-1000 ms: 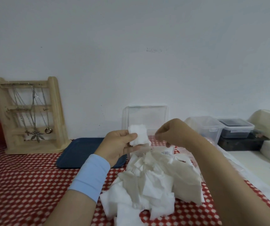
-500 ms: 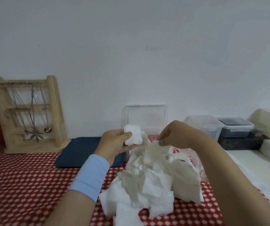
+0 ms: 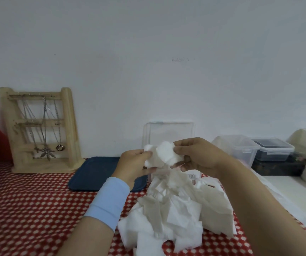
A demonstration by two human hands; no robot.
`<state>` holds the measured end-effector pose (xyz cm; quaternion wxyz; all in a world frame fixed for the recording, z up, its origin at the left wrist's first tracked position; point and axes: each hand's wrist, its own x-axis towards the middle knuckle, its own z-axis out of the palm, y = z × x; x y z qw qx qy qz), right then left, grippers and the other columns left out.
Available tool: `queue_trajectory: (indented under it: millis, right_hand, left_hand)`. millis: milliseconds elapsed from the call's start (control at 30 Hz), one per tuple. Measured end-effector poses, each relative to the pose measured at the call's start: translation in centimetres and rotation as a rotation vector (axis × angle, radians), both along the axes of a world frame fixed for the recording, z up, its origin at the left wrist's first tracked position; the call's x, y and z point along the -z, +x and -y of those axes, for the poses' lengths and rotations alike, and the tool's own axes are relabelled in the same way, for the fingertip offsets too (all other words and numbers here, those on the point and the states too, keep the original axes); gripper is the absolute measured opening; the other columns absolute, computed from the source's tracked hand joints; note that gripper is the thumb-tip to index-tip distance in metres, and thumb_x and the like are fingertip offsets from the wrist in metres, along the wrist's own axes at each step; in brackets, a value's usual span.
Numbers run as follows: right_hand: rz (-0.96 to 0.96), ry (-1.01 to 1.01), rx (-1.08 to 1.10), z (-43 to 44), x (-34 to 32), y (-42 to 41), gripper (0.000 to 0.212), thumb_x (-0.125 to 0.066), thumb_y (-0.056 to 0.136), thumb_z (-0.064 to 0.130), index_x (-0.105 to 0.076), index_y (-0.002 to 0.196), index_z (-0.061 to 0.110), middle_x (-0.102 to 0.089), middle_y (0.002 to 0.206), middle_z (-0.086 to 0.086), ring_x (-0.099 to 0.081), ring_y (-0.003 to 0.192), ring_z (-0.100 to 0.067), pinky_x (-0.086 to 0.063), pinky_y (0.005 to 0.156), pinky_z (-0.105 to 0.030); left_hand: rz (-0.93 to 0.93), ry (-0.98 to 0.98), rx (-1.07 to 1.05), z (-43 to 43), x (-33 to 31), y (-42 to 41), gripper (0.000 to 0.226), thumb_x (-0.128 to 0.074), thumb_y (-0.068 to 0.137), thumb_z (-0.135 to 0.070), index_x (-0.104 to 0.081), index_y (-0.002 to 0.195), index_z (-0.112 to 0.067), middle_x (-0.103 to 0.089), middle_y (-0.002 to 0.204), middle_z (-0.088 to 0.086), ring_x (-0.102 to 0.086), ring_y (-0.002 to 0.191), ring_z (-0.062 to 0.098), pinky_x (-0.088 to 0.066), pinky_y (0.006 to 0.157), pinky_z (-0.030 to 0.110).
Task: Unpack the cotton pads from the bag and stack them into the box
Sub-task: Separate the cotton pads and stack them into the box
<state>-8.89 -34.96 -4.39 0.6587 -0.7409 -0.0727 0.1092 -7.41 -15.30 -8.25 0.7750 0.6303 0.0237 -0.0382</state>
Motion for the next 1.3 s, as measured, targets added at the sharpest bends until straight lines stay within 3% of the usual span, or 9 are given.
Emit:
queue_trajectory:
  millis: [100,367,500,600,800,900,1033,1200,1300]
  right_hand:
    - [-0.050,0.060,0.037,-0.4,0.3,0.0,0.019,-0.056,0.100,0.002,-0.071,0.110,-0.002,-0.076,0.102,-0.021,-0.075,0.083,-0.030,-0.058,0.057,-0.028]
    - [-0.034,-0.035,0.176,-0.4,0.3,0.1,0.020,-0.068,0.094,0.013,-0.070,0.108,-0.001,-0.073,0.105,-0.020,-0.076,0.080,-0.031,-0.063,0.067,-0.036]
    - [0.063,-0.183,0.259,-0.4,0.2,0.0,0.011,-0.076,0.088,0.017,-0.077,0.093,0.008,-0.076,0.083,-0.012,-0.068,0.067,-0.020,-0.053,0.054,-0.026]
    - [0.051,-0.080,0.253,-0.4,-0.2,-0.2,0.013,-0.078,0.087,0.019,-0.077,0.093,0.007,-0.076,0.082,-0.010,-0.067,0.062,-0.015,-0.043,0.047,-0.022]
    - [0.098,-0.114,0.333,-1.4,0.0,-0.5,0.011,-0.082,0.082,0.015,-0.075,0.082,0.007,-0.073,0.066,-0.004,-0.065,0.051,-0.012,-0.045,0.046,-0.022]
    - [0.130,-0.163,0.376,-1.6,0.1,-0.3,0.014,-0.084,0.080,0.014,-0.072,0.073,0.010,-0.071,0.063,-0.007,-0.063,0.051,-0.015,-0.047,0.043,-0.021]
    - [0.113,-0.138,0.331,-1.4,0.0,-0.6,0.013,-0.083,0.082,0.020,-0.077,0.087,0.010,-0.077,0.075,-0.010,-0.068,0.057,-0.016,-0.049,0.049,-0.024]
    - [-0.058,0.031,0.194,-0.6,-0.1,-0.2,0.022,-0.076,0.088,0.031,-0.078,0.102,0.013,-0.077,0.086,0.000,-0.070,0.065,-0.014,-0.047,0.062,-0.028]
    - [-0.039,0.082,0.263,-0.6,0.1,0.1,0.019,-0.075,0.090,0.026,-0.078,0.100,0.011,-0.078,0.092,-0.007,-0.071,0.070,-0.021,-0.060,0.072,-0.042]
  left_hand:
    - [-0.034,-0.099,0.109,0.6,0.0,-0.3,0.019,-0.065,0.099,-0.015,-0.072,0.108,0.000,-0.076,0.107,0.019,-0.075,0.095,0.028,-0.062,0.067,0.030]
    - [0.009,-0.144,0.136,1.0,0.0,-0.3,0.014,-0.062,0.100,-0.012,-0.072,0.101,-0.003,-0.079,0.094,0.014,-0.077,0.084,0.022,-0.063,0.066,0.029]
    - [-0.057,-0.223,0.157,1.0,0.0,-0.3,0.019,-0.060,0.101,-0.015,-0.069,0.112,-0.002,-0.078,0.104,0.017,-0.077,0.089,0.024,-0.064,0.070,0.033]
    - [-0.098,-0.293,0.139,0.9,0.0,-0.2,0.026,-0.059,0.102,-0.017,-0.065,0.120,0.001,-0.076,0.110,0.020,-0.075,0.100,0.030,-0.065,0.078,0.037]
    - [-0.074,-0.253,0.228,1.3,-0.3,-0.6,0.030,-0.057,0.102,-0.018,-0.067,0.123,0.001,-0.076,0.110,0.021,-0.073,0.105,0.032,-0.065,0.077,0.034]
    - [-0.071,-0.255,0.234,1.3,-0.4,-0.6,0.042,-0.057,0.101,-0.036,-0.068,0.121,0.000,-0.076,0.111,0.020,-0.074,0.104,0.031,-0.064,0.078,0.036]
    - [-0.023,-0.196,0.208,1.2,-0.2,-0.4,0.035,-0.064,0.098,-0.025,-0.067,0.121,0.001,-0.077,0.107,0.017,-0.076,0.099,0.028,-0.064,0.078,0.033]
    - [-0.106,-0.367,0.221,1.1,-0.2,-0.4,0.031,-0.063,0.099,-0.023,-0.065,0.121,-0.001,-0.076,0.112,0.019,-0.076,0.099,0.029,-0.065,0.076,0.034]
    - [-0.120,-0.421,0.196,0.9,0.0,-0.2,0.029,-0.064,0.098,-0.022,-0.066,0.120,-0.002,-0.076,0.112,0.017,-0.076,0.100,0.028,-0.065,0.078,0.035]
